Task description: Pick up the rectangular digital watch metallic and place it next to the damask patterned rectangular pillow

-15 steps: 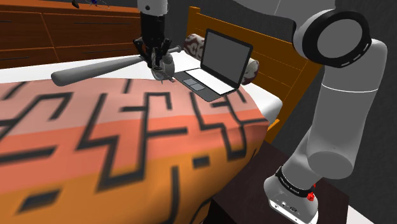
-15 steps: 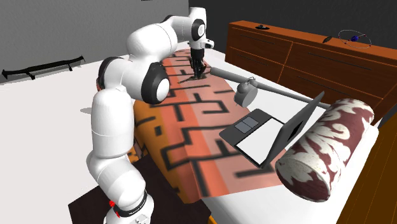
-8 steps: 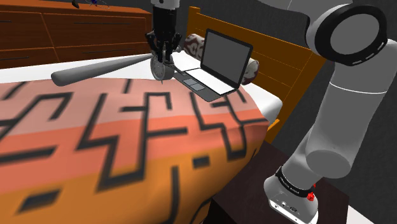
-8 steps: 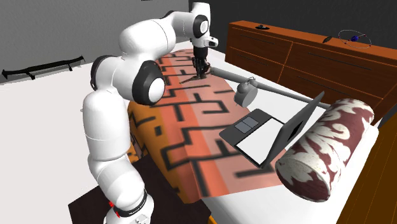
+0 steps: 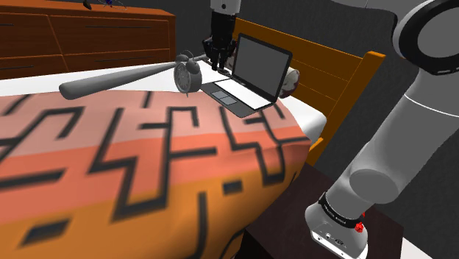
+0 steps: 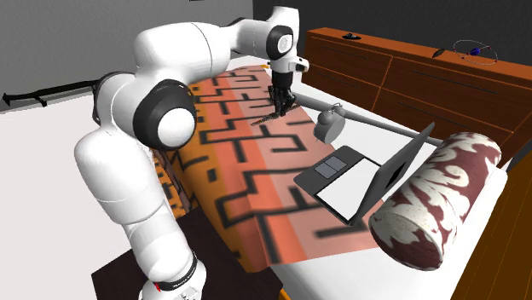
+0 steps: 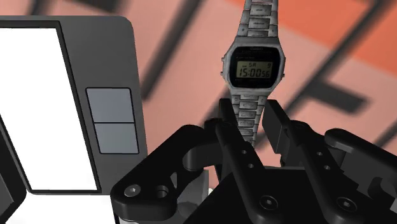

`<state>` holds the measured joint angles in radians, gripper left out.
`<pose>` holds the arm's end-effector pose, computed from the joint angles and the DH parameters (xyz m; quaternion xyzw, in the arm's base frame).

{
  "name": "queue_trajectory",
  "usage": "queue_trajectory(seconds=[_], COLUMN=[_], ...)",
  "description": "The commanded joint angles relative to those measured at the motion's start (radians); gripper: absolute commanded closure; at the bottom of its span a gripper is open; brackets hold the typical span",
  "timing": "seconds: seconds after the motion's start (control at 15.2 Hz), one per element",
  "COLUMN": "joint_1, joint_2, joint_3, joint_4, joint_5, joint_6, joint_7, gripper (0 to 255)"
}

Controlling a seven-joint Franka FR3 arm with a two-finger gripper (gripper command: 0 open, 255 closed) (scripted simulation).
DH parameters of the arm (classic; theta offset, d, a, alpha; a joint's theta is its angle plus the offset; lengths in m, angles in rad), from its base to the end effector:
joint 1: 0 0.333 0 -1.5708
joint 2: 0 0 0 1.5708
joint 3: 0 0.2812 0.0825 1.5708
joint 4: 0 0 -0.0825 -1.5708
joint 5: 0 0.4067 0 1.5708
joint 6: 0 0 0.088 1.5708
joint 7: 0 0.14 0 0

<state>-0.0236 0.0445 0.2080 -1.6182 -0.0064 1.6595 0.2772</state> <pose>0.5853 0.1065 0.5154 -0.9989 0.0462 0.0014 0.0011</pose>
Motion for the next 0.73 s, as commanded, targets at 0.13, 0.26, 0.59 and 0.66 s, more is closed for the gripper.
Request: queue_trajectory(seconds=[0.13,0.26,0.59,0.66], joint_1=[-0.048,-0.070,-0.124,-0.134], joint_2=[-0.079,-0.110,-0.171,-0.180], joint_3=[-0.045,-0.070,-0.136,-0.149], joint_4=[-0.094,-0.130,-0.199,-0.209], joint_5=[0.015,0.018,0.018,0.017], joint_6=[0.016,0.021,0.029,0.030], joint_7=[-0.096,-0.144,-0.263,-0.287], gripper=[255,255,255,255])
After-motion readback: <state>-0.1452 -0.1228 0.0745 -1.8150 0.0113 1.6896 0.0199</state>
